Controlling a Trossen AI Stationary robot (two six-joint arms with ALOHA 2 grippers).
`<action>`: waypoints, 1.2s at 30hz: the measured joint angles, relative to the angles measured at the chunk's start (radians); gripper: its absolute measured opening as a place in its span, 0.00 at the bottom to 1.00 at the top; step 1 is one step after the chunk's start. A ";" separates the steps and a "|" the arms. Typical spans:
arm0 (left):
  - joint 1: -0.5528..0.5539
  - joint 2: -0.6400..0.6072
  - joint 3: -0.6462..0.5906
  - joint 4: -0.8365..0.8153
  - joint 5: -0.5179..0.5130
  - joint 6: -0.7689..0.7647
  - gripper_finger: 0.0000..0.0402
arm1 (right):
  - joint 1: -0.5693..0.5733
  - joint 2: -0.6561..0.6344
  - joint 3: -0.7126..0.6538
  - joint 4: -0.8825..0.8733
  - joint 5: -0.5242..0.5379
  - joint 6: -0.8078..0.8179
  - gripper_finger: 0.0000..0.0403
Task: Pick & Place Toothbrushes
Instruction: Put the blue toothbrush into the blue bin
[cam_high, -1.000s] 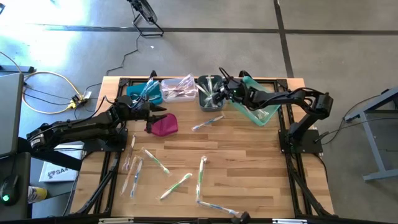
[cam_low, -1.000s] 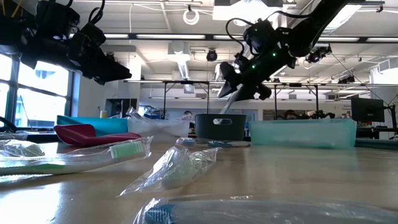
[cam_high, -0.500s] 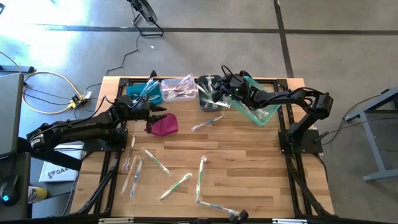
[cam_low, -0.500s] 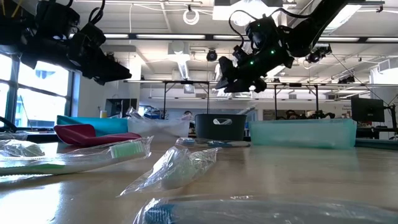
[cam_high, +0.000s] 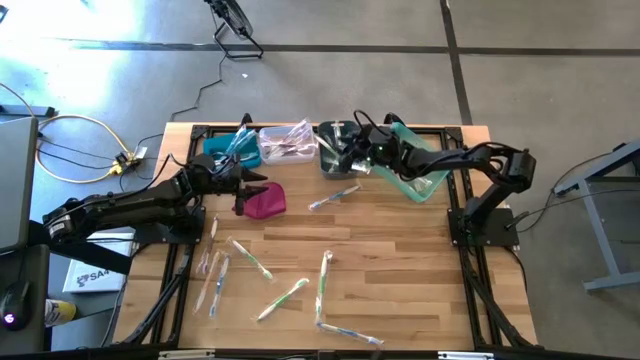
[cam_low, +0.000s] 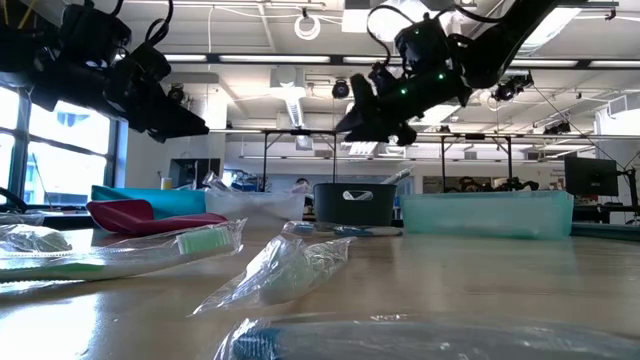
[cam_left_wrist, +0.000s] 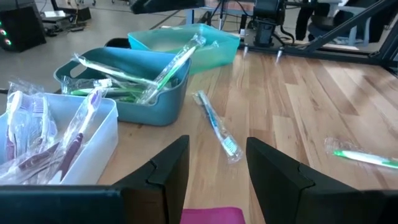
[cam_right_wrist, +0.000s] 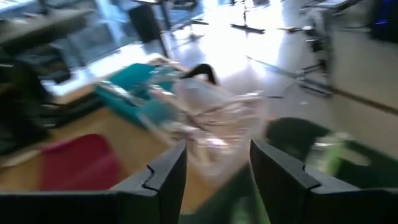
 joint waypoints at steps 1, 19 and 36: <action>0.000 0.000 0.000 0.000 0.000 0.000 0.39 | 0.008 0.000 0.000 0.012 -0.033 0.015 0.41; 0.000 0.000 0.000 0.007 0.000 0.006 0.39 | 0.179 0.000 0.000 0.170 -0.242 0.044 0.26; 0.000 0.000 0.000 0.007 0.000 0.027 0.39 | 0.236 0.000 0.000 0.145 -0.242 0.017 0.15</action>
